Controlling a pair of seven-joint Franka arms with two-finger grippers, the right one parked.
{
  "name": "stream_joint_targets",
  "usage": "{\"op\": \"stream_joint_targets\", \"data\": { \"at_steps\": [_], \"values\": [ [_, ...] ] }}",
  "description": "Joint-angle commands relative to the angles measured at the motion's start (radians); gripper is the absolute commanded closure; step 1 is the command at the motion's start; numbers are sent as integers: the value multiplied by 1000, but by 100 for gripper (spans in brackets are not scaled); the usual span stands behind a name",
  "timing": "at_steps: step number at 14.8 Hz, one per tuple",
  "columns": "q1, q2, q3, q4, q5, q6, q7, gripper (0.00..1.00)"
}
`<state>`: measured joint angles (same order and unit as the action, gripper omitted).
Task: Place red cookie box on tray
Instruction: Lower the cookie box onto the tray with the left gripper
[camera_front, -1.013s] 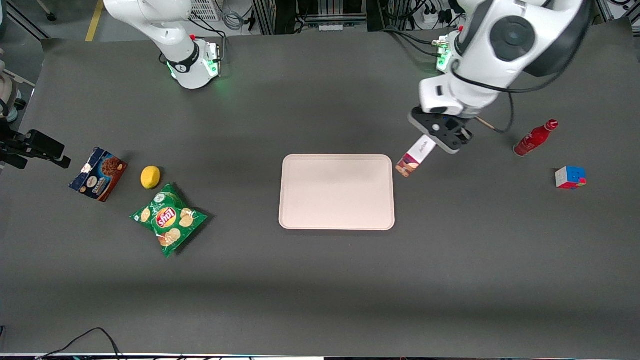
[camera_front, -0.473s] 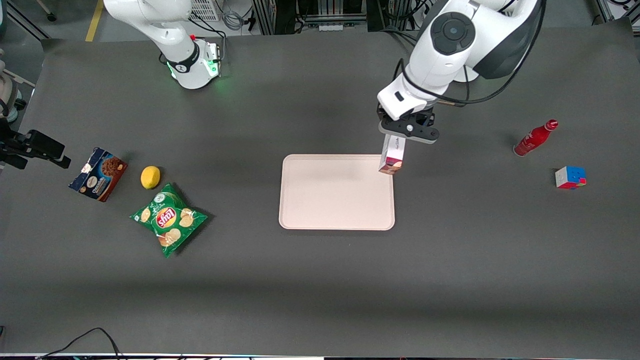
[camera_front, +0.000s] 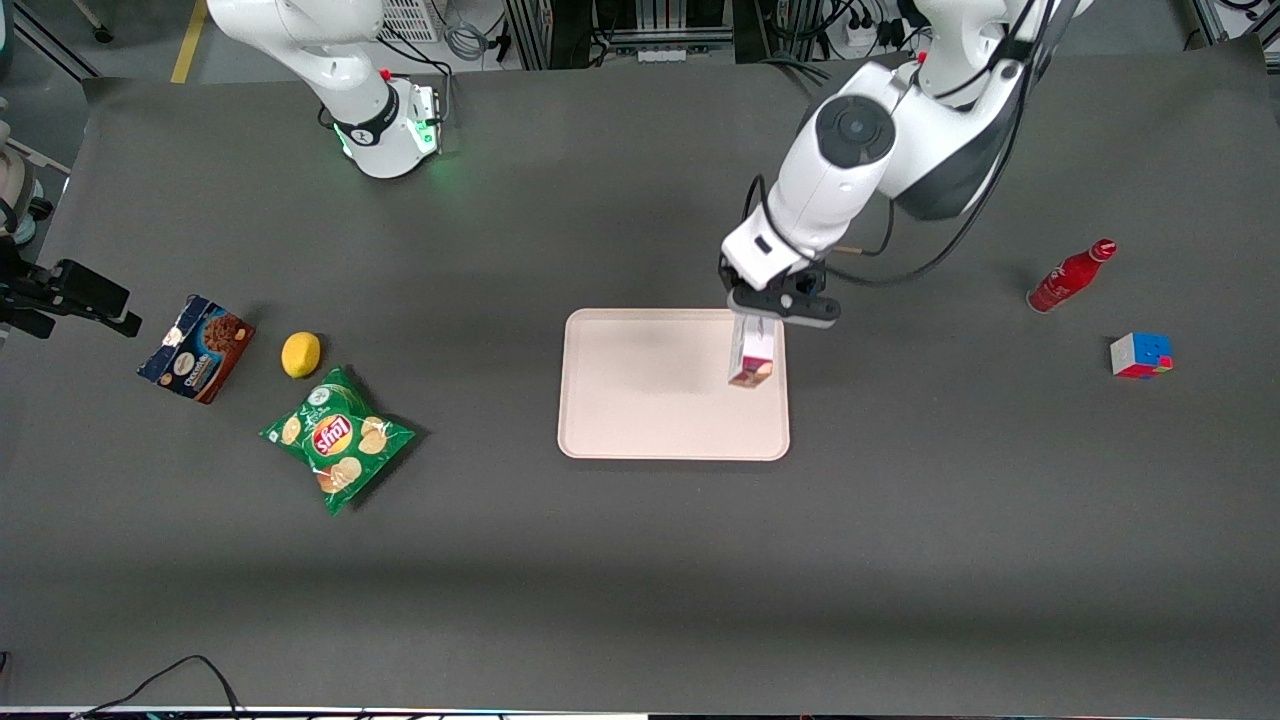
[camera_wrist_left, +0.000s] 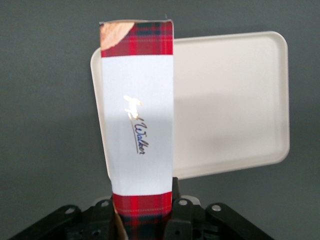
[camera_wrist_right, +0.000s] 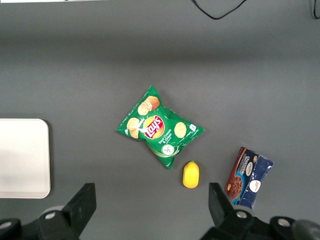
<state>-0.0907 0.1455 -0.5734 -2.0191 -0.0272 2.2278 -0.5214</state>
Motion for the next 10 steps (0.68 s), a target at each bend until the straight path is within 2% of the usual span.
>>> {"op": "stream_joint_targets", "data": {
  "at_steps": [1,7,10],
  "values": [
    [-23,136,0,25,157,120,-181,94],
    [-20,233,18,36,167,156,-239,94],
    [-23,262,32,34,245,193,-322,94]
  ]
}}
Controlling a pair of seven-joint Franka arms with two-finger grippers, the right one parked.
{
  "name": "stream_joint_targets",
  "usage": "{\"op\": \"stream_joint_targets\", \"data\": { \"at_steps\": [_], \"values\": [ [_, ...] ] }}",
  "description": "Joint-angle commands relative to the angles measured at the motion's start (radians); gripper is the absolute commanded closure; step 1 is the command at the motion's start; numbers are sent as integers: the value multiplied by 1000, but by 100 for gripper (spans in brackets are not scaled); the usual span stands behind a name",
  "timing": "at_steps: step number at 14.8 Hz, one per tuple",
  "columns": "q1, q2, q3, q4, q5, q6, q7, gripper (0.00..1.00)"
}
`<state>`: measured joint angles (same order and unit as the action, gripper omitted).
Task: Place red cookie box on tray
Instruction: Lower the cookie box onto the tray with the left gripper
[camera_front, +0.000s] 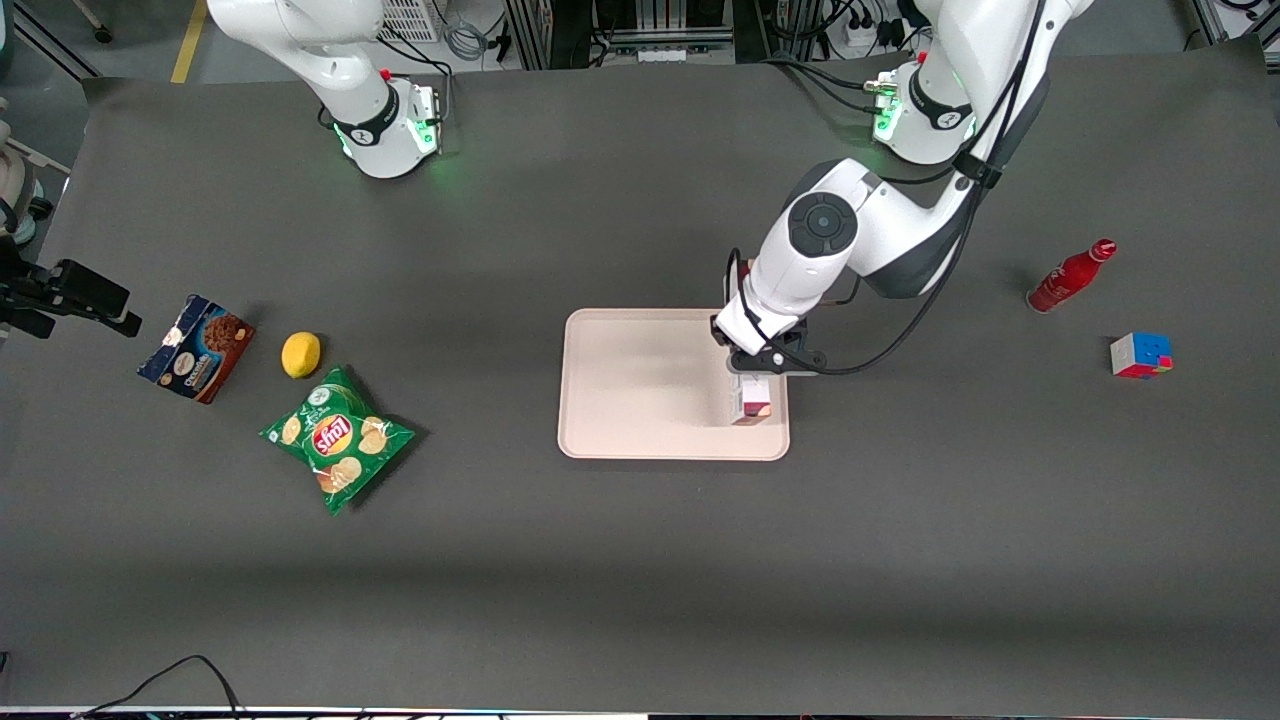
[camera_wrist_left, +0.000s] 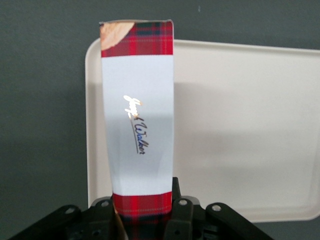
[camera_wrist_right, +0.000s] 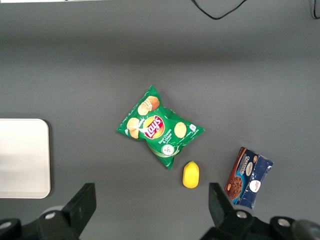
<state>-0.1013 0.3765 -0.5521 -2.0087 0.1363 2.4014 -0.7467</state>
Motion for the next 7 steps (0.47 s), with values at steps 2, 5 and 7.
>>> {"op": "stream_joint_targets", "data": {
  "at_steps": [2,5,7],
  "values": [
    [-14,51,9,25,155,27,-158,94],
    [-21,80,11,19,196,82,-177,94],
    [-21,102,11,19,235,117,-200,94]
  ]
}}
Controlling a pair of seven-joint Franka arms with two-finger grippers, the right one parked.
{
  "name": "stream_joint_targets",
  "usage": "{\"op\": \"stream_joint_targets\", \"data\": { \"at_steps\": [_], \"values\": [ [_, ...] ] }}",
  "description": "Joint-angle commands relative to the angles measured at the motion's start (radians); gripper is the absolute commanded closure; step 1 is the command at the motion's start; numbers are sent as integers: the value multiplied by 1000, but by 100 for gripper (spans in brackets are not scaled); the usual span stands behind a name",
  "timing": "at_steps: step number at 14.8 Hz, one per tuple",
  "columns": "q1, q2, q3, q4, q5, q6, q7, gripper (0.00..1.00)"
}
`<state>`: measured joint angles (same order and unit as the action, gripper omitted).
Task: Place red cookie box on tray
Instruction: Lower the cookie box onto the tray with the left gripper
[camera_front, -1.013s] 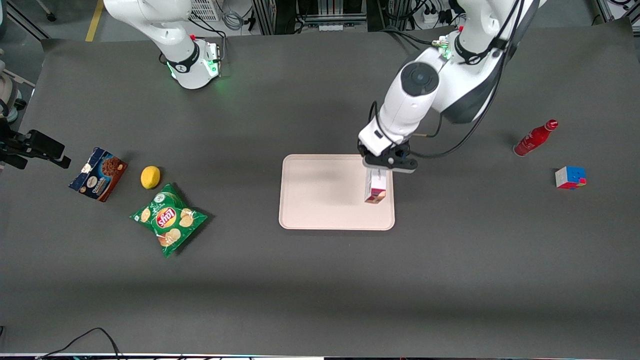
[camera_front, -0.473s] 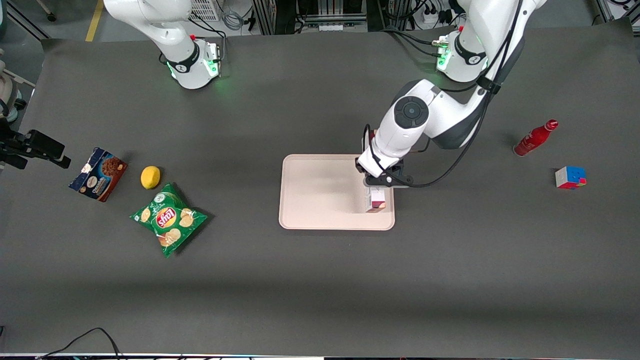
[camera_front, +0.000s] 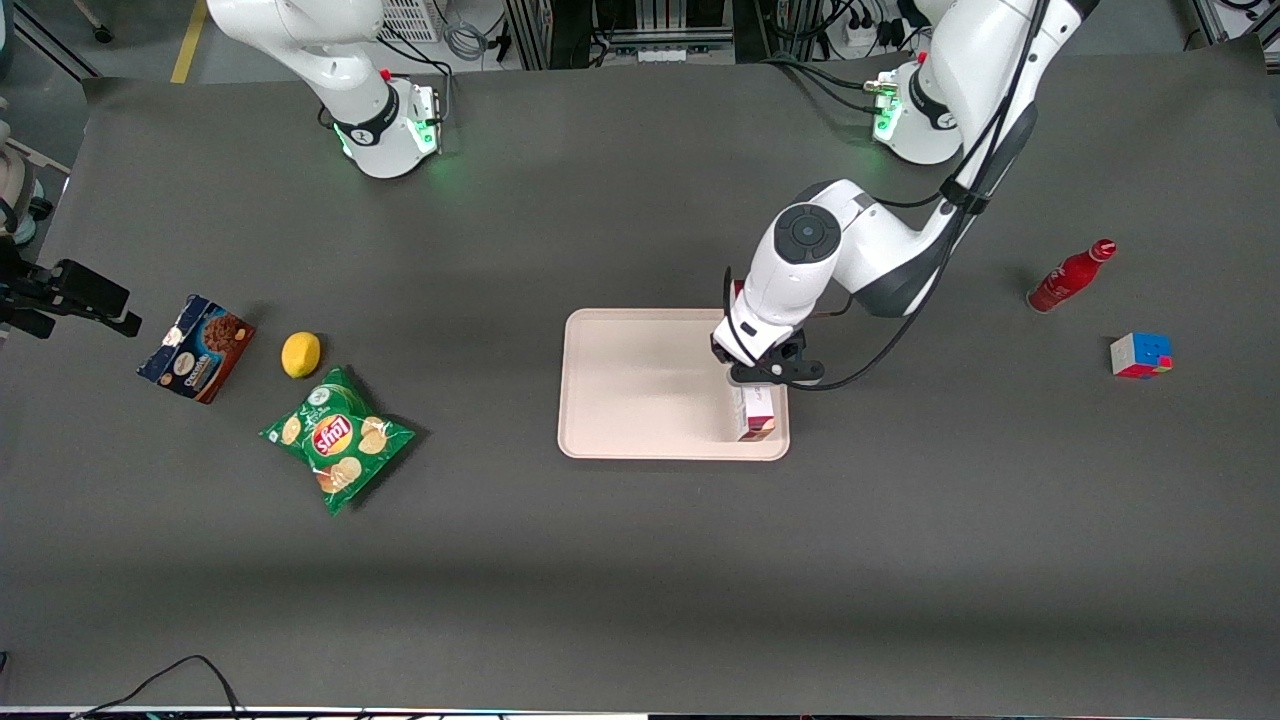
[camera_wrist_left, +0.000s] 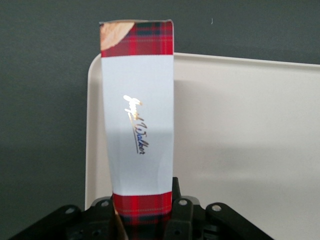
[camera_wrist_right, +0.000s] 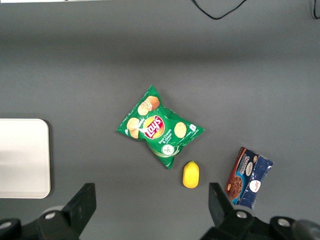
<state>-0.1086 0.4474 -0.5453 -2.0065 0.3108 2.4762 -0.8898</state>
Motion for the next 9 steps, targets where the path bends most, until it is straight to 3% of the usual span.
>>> {"op": "stream_joint_targets", "data": {
  "at_steps": [1,4,9],
  "values": [
    [-16,46,4,20,76,59,-73,94],
    [-17,88,5,38,166,75,-109,94],
    [-19,116,5,54,217,73,-139,93]
  ]
}}
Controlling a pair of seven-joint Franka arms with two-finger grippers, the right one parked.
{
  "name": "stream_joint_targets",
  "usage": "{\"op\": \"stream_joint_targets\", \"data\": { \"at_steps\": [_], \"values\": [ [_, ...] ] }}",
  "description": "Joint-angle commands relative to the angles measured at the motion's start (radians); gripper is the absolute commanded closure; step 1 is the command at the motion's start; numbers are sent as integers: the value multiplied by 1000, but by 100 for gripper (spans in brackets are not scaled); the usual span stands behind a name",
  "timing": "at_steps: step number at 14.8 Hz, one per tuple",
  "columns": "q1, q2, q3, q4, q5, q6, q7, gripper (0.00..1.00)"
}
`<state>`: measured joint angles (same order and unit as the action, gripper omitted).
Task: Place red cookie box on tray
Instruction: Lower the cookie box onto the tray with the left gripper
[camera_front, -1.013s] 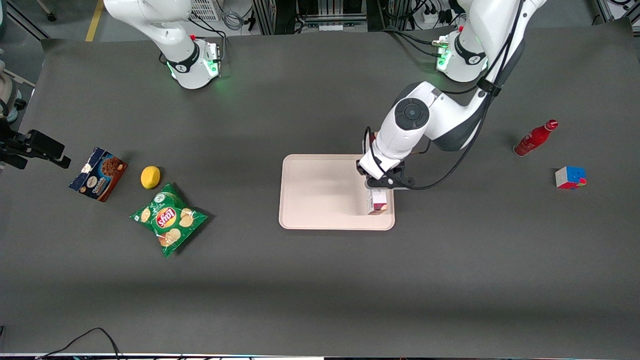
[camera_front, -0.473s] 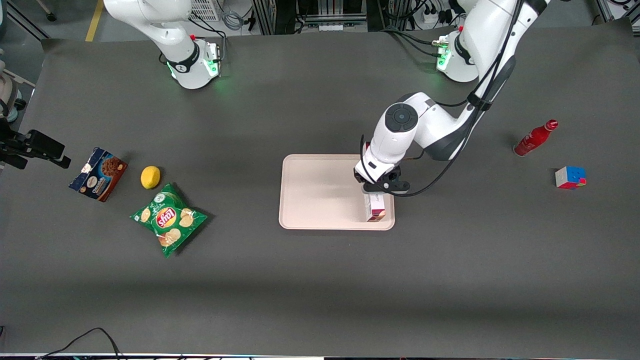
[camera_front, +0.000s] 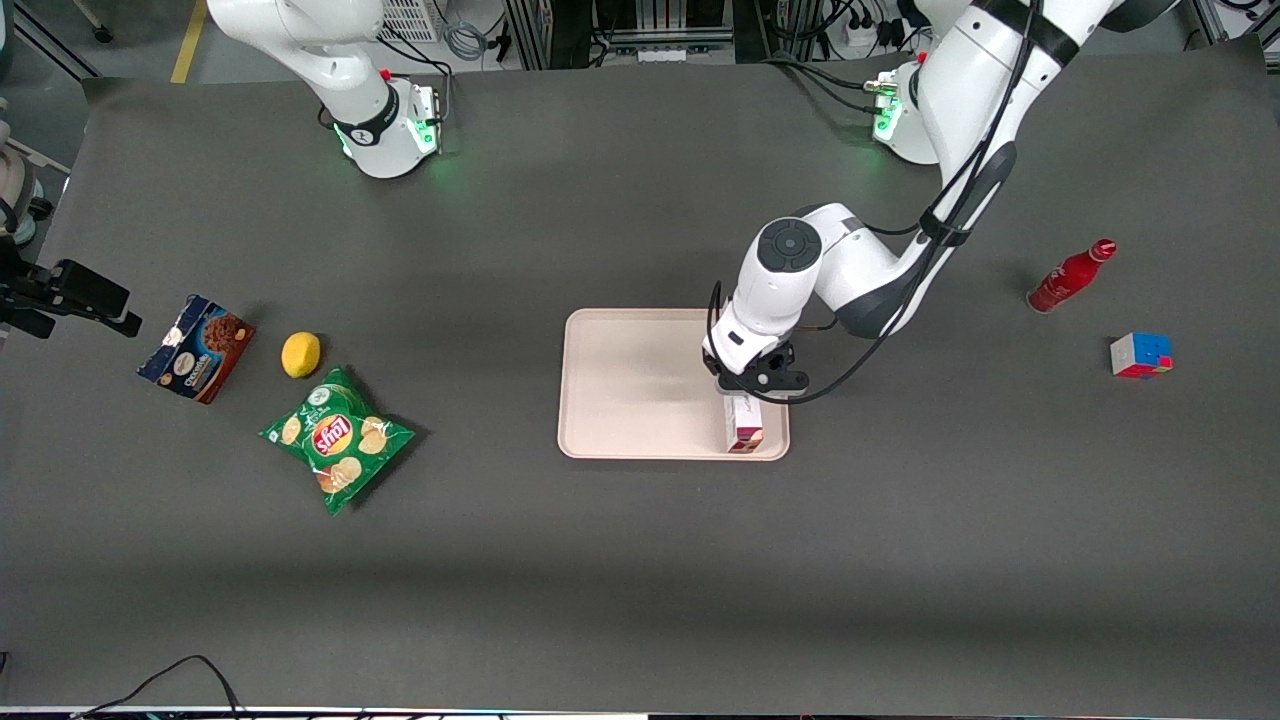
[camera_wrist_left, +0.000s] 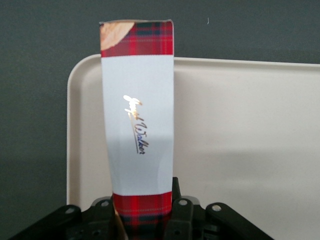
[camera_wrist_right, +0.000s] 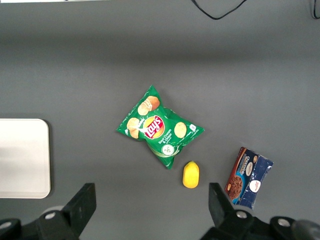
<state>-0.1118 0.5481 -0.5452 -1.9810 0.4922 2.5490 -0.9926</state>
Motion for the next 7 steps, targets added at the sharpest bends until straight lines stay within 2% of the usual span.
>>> {"op": "stream_joint_targets", "data": {
  "at_steps": [1,5,7],
  "values": [
    [-15,16,5,28,38,0,-37,93],
    [-15,35,5,34,45,2,-37,90],
    [-15,42,7,34,72,2,-37,88]
  ]
}}
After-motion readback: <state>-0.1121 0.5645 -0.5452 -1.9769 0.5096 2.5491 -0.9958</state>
